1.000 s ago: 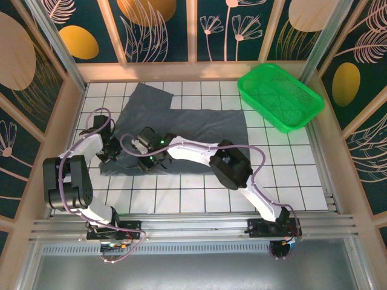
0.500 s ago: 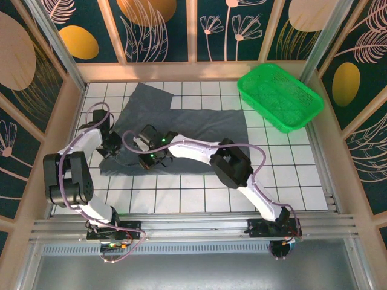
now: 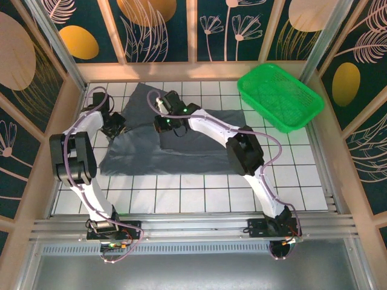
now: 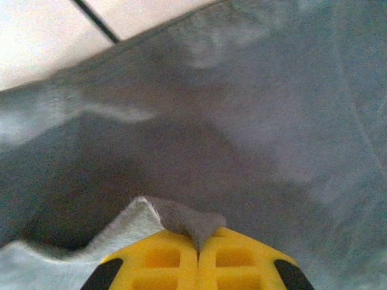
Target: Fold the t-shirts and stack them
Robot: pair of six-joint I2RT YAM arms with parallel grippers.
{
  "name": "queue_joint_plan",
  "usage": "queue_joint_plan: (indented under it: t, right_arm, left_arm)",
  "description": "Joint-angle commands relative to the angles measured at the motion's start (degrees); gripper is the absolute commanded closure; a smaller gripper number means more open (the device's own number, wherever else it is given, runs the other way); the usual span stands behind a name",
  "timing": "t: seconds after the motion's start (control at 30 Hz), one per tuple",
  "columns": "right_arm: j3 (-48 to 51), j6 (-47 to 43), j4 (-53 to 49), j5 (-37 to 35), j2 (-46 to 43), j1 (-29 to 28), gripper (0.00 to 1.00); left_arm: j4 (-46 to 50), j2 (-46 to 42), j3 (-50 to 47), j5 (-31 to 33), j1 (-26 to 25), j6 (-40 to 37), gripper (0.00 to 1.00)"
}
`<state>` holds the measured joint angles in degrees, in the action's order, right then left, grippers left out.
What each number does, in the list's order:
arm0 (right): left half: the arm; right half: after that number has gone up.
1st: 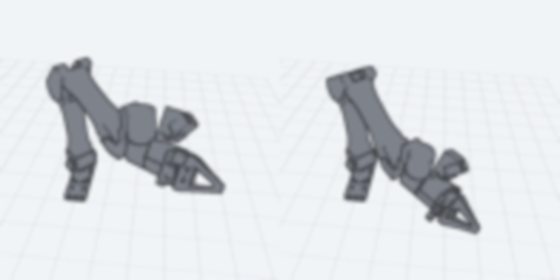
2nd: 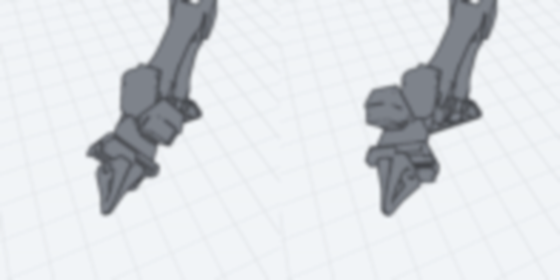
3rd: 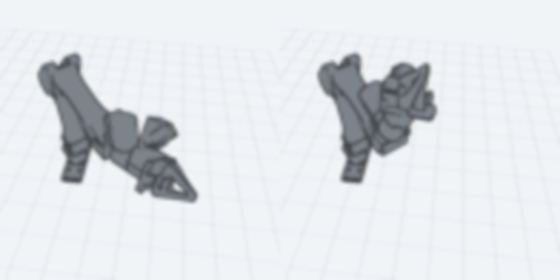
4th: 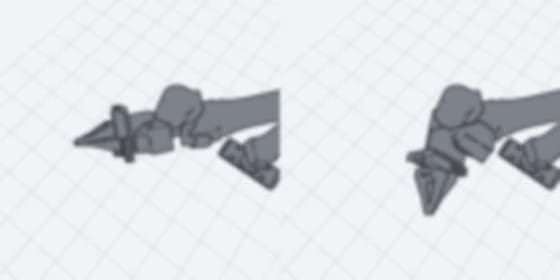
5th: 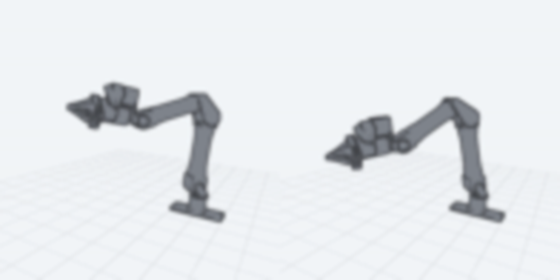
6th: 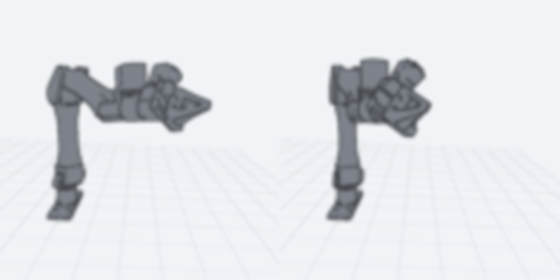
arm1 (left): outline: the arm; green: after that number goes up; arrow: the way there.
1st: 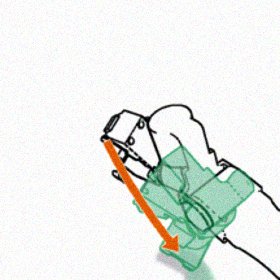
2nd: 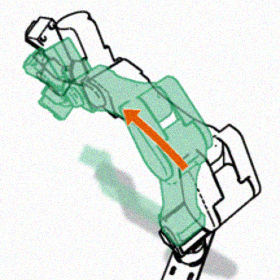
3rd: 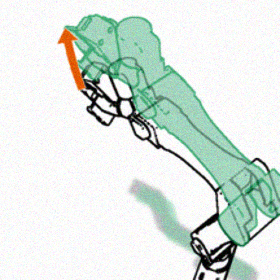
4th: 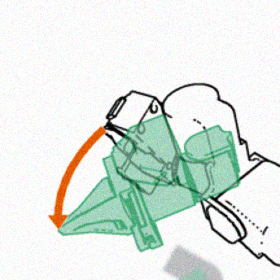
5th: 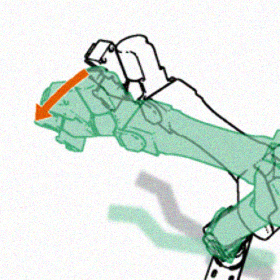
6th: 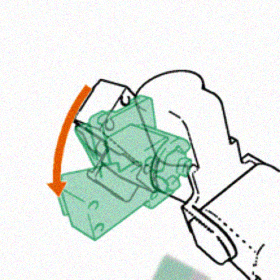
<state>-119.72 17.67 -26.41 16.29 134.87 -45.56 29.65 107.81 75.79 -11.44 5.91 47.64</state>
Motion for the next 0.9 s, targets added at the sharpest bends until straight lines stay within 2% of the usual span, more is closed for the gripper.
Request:
queue_joint_plan:
  t: [0.0,0.03,0.1,0.17,0.2,0.23,0.37,0.47,0.53,0.6,0.7,0.87]
  right_arm:
    - [-4.8,3.5,-1.2,1.3,3.6,1.6,0.89]
    - [-5.2,4.4,-1.3,1.1,3.7,2.2,0.82]
    - [-4.8,5.4,-0.7,0.9,3.1,3.1,0.67]
    - [-3.7,5.2,-0.6,-1.0,1.5,3.2,0.57]
    - [-2.5,5.3,-0.4,-1.8,0.4,3.2,0.54]
    - [-1.0,5.6,-0.2,-2.3,-0.8,3.4,0.52]
    - [8.2,7.3,0.7,-5.9,-6.8,3.6,0.52]
    - [20.7,9.5,4.0,-10.4,-15.0,3.7,0.56]
    - [29.8,11.8,6.1,-13.3,-21.0,4.2,0.62]
    - [38.8,14.8,6.9,-16.2,-27.3,5.1,0.71]
    - [51.7,18.5,8.1,-18.0,-36.6,7.7,0.8]
    - [66.6,21.4,5.9,-17.9,-46.0,12.3,0.85]
  left_arm:
    - [-3.4,3.8,3.0,-4.7,0.5,3.6,0.92]
    - [-3.9,4.7,3.6,-5.5,0.5,3.9,0.82]
    - [-4.8,4.2,3.9,-5.1,0.5,4.5,0.53]
    - [-5.1,2.1,3.5,-2.7,0.5,4.3,0.28]
    - [-4.9,0.7,3.0,-1.3,0.5,4.0,0.21]
    - [-4.5,-0.9,2.4,0.0,0.5,3.6,0.19]
    - [-3.9,-7.8,-3.8,2.2,0.5,3.2,0.24]
    - [-4.9,-13.2,-11.0,0.5,0.5,3.8,0.36]
    - [-5.6,-15.2,-15.5,-1.6,0.5,4.6,0.47]
    - [-7.1,-16.5,-19.5,-4.0,0.5,6.0,0.54]
    - [-9.1,-17.4,-24.7,-5.5,0.5,7.2,0.57]
    - [-8.6,-15.5,-26.6,-3.4,0.4,6.8,0.59]
